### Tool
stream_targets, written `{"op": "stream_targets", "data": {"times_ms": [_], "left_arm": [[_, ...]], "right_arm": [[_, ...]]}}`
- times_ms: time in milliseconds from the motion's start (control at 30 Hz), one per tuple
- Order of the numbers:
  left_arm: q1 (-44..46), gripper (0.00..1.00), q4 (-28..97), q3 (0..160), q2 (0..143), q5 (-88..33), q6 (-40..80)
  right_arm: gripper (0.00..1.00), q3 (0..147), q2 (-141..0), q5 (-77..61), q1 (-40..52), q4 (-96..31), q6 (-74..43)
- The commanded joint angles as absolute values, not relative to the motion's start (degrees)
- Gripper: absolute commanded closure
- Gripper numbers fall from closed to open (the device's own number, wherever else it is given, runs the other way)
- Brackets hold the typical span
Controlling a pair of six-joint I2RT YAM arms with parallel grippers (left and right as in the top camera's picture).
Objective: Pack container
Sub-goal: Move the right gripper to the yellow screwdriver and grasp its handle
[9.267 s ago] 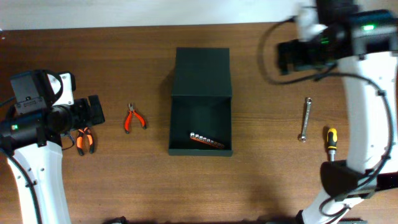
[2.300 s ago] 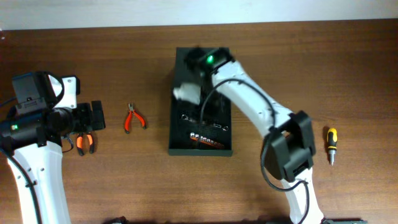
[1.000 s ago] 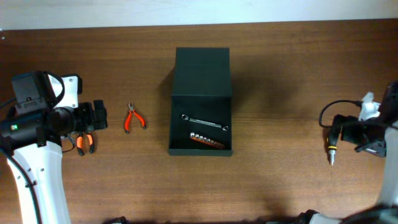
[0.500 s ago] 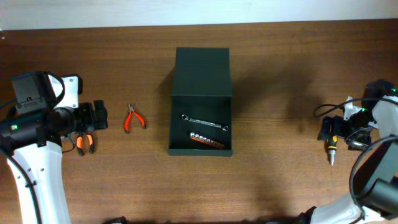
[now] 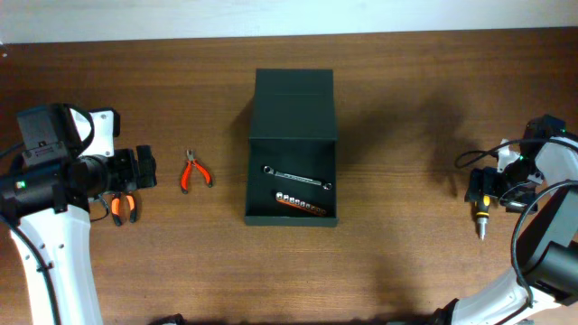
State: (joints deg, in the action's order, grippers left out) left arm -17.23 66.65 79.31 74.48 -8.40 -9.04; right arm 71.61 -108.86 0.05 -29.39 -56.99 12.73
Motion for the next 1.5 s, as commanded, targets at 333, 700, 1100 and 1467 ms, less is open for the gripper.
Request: {"op": "stream_targets", "data": {"times_ms": [333, 700, 1100, 1467], "left_arm": [[-17.54, 0.01, 66.50, 80.07, 73.91, -9.19, -10.00], [-17.54, 0.01, 66.48, 80.07, 73.91, -9.19, -10.02], [-17.54, 0.01, 66.48, 80.07, 73.91, -9.19, -10.02], [-17.54, 0.01, 66.50, 80.07, 73.91, -9.19, -10.02]], "right_arm": [[0.15, 66.76, -110.15, 0.91, -29.76, -51.68, 13.47], [0.20, 62.50, -110.17, 0.47, -29.69, -47.07, 13.06], [0.31, 62.41, -110.17, 0.47, -29.65, -47.07, 13.06], [0.54, 62.41, -110.17, -0.67, -29.65, -47.07, 13.08]]}}
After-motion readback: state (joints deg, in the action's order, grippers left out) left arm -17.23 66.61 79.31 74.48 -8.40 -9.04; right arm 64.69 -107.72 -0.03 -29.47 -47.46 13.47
